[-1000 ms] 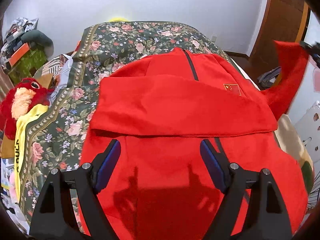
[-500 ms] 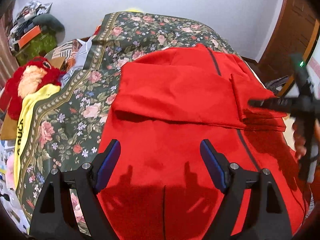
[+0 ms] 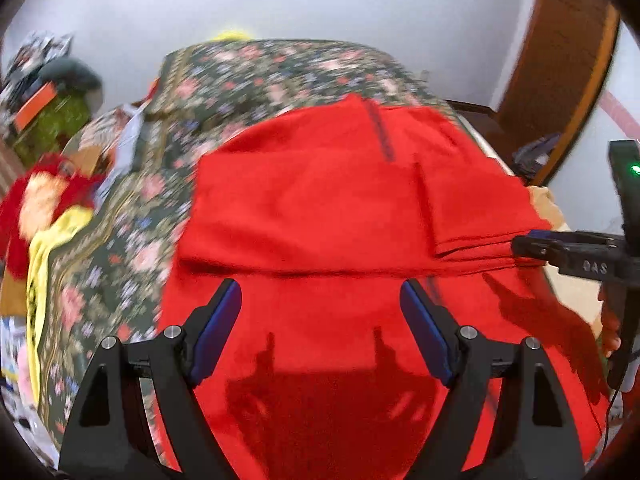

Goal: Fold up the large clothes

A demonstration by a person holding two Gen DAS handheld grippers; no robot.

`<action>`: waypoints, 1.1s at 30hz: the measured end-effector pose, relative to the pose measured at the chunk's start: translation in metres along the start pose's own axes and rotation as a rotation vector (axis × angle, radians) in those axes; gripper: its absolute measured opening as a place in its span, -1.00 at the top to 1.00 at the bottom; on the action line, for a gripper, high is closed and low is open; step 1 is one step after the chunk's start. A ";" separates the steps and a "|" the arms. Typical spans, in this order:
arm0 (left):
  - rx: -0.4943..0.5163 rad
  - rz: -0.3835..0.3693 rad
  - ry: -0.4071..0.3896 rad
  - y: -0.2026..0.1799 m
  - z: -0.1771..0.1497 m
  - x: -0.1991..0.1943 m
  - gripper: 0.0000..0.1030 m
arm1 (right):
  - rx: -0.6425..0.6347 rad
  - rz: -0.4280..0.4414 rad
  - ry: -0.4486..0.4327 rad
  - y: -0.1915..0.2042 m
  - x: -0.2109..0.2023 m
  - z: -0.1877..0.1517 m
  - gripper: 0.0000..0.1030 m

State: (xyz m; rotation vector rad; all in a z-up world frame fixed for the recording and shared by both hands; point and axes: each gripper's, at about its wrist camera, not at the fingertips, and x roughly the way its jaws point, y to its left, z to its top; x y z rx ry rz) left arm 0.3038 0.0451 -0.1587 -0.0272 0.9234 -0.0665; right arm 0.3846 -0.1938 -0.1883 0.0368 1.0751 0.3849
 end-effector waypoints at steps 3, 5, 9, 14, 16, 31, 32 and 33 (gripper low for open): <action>0.060 -0.031 -0.003 -0.036 0.016 0.006 -0.58 | -0.001 -0.070 -0.083 -0.024 -0.029 -0.012 -0.30; 0.109 -0.061 0.002 -0.066 0.026 0.013 -0.58 | 0.020 -0.109 -0.131 -0.041 -0.044 -0.022 -0.37; 0.202 -0.126 0.037 -0.126 0.042 0.035 -0.58 | 0.108 -0.170 -0.156 -0.081 -0.061 -0.041 -0.39; 0.332 -0.169 0.124 -0.196 0.048 0.077 -0.58 | 0.240 -0.220 -0.144 -0.125 -0.066 -0.069 -0.39; 0.400 -0.169 0.143 -0.222 0.046 0.093 -0.58 | 0.273 -0.226 -0.136 -0.135 -0.066 -0.077 -0.39; 0.422 -0.188 0.188 -0.278 0.048 0.166 0.48 | 0.371 -0.173 -0.104 -0.160 -0.052 -0.103 -0.39; 0.413 -0.199 0.188 -0.277 0.051 0.165 0.86 | 0.369 -0.169 -0.102 -0.159 -0.052 -0.103 -0.39; 0.396 -0.208 0.174 -0.273 0.056 0.160 0.94 | 0.367 -0.167 -0.102 -0.157 -0.051 -0.102 -0.40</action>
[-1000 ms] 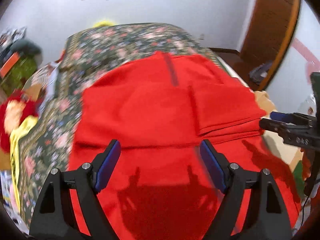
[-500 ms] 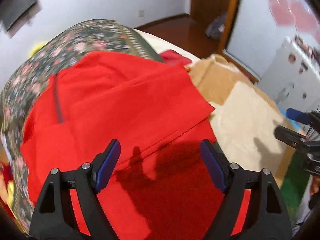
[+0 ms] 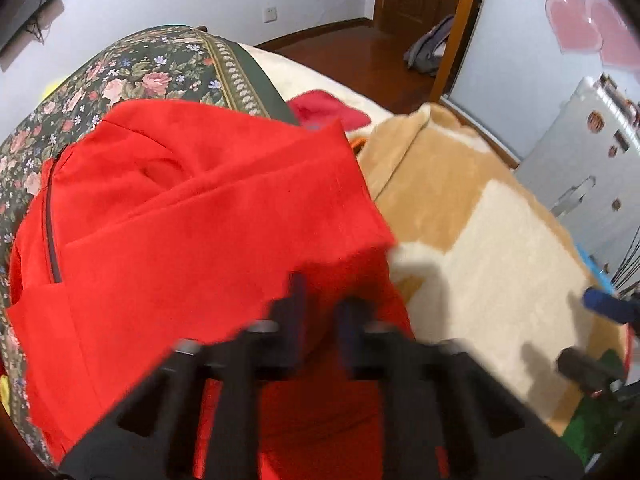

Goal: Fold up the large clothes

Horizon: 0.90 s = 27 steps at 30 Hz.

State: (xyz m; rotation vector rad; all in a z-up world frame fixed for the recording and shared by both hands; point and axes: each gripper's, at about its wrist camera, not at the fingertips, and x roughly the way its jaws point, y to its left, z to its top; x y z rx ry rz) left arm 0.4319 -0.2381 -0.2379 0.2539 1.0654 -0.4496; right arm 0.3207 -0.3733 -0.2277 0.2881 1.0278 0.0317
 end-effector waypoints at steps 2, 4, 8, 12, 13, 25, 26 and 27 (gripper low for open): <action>-0.028 0.010 -0.062 0.010 0.004 -0.015 0.94 | -0.007 0.009 -0.003 0.005 -0.001 0.001 -0.40; -0.085 0.034 -0.129 0.030 0.007 -0.040 0.95 | -0.019 0.018 -0.011 0.012 -0.002 0.005 -0.40; -0.186 0.065 -0.260 0.077 0.009 -0.092 0.95 | -0.071 0.018 -0.036 0.030 -0.006 0.016 -0.39; -0.279 0.122 -0.371 0.137 0.000 -0.151 0.96 | -0.150 0.016 -0.079 0.056 -0.012 0.032 -0.39; -0.303 0.141 -0.398 0.153 -0.005 -0.166 0.96 | -0.167 0.018 -0.088 0.062 -0.012 0.036 -0.39; -0.526 0.327 -0.387 0.291 -0.103 -0.205 0.96 | -0.175 0.188 0.170 0.135 0.075 0.058 -0.40; -0.525 0.337 -0.363 0.297 -0.113 -0.198 0.96 | -0.175 0.181 0.205 0.138 0.084 0.055 -0.40; -0.521 0.347 -0.334 0.303 -0.120 -0.189 0.96 | -0.173 0.174 0.232 0.140 0.092 0.053 -0.40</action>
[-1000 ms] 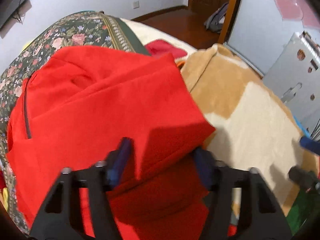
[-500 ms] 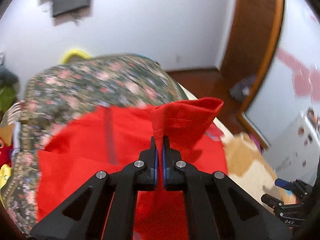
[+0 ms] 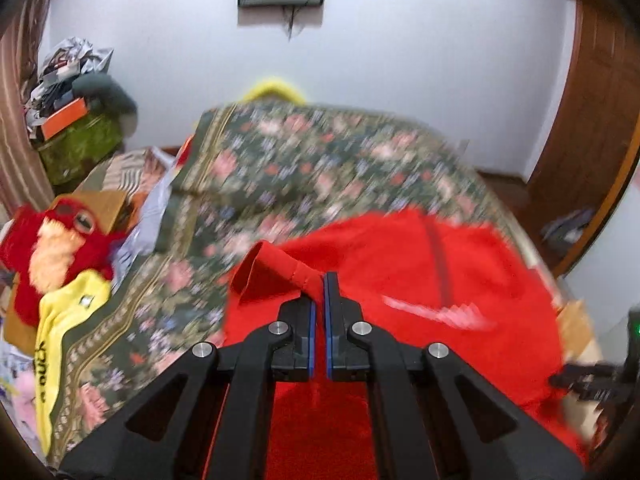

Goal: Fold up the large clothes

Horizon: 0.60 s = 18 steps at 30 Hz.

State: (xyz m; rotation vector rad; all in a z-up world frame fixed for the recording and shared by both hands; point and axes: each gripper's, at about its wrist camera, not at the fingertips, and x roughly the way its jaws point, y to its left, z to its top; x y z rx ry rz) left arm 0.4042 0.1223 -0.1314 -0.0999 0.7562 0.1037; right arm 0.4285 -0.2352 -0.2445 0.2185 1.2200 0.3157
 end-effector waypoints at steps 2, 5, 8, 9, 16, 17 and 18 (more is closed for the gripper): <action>0.027 0.022 0.051 0.010 -0.022 0.011 0.95 | 0.003 -0.018 0.025 0.002 0.012 -0.004 -0.40; 0.056 0.037 0.115 0.021 -0.052 0.027 0.91 | -0.033 -0.054 0.005 0.010 0.011 -0.010 -0.46; 0.051 0.063 0.187 0.035 -0.081 0.043 0.82 | -0.062 -0.081 0.008 0.015 0.010 -0.011 -0.50; 0.044 0.071 0.205 0.040 -0.087 0.046 0.79 | -0.071 -0.090 0.010 0.016 0.011 -0.012 -0.50; -0.013 0.127 0.329 0.075 -0.127 0.060 0.55 | -0.097 -0.141 0.025 0.021 0.009 -0.009 -0.52; -0.007 0.135 0.341 0.078 -0.130 0.060 0.55 | -0.098 -0.145 0.030 0.023 0.009 -0.009 -0.52; -0.004 0.138 0.357 0.084 -0.133 0.058 0.55 | -0.098 -0.148 0.036 0.023 0.009 -0.008 -0.52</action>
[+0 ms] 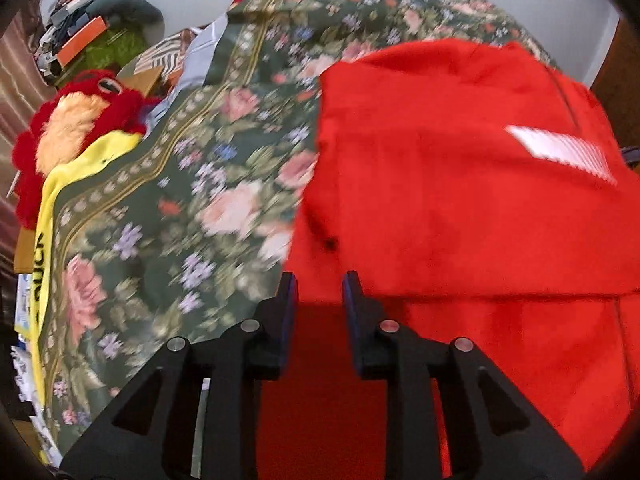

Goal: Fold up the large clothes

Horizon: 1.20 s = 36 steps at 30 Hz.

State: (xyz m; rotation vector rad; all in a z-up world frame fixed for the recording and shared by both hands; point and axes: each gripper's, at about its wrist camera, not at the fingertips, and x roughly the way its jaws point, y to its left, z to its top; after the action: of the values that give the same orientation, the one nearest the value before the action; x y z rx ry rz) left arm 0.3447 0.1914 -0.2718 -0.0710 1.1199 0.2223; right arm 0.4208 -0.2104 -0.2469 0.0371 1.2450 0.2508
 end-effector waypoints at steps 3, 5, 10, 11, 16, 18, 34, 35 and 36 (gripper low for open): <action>0.001 -0.005 0.018 0.012 -0.003 -0.007 0.40 | -0.006 0.003 0.015 0.000 -0.006 0.004 -0.52; 0.005 -0.009 0.002 0.018 -0.001 -0.018 0.21 | -0.011 0.008 0.008 0.001 -0.011 0.009 -0.52; 0.022 -0.037 -0.095 0.020 0.023 -0.055 -0.06 | -0.030 -0.006 -0.068 0.005 -0.036 0.029 -0.52; 0.030 -0.048 -0.107 0.018 0.031 -0.060 -0.08 | -0.036 -0.007 -0.087 0.007 -0.042 0.036 -0.52; 0.088 -0.095 -0.179 -0.011 0.077 -0.078 -0.23 | -0.059 -0.003 -0.171 0.019 -0.060 0.067 -0.52; 0.112 -0.085 -0.202 -0.025 0.093 -0.080 -0.27 | -0.076 -0.001 -0.204 0.022 -0.065 0.080 -0.52; 0.029 -0.204 -0.194 -0.094 0.231 0.009 -0.32 | -0.039 0.047 -0.212 0.021 0.002 0.204 -0.52; 0.006 -0.239 -0.180 -0.094 0.237 0.018 -0.32 | -0.031 0.056 -0.203 0.021 0.008 0.209 -0.52; -0.013 -0.269 -0.162 -0.095 0.242 0.027 -0.32 | -0.024 0.066 -0.189 0.021 0.015 0.214 -0.52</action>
State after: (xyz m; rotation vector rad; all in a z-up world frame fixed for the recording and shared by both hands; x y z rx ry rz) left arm 0.5897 0.1429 -0.1958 -0.2104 0.9361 -0.0048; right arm 0.6229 -0.1642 -0.1886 0.0792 1.0533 0.3125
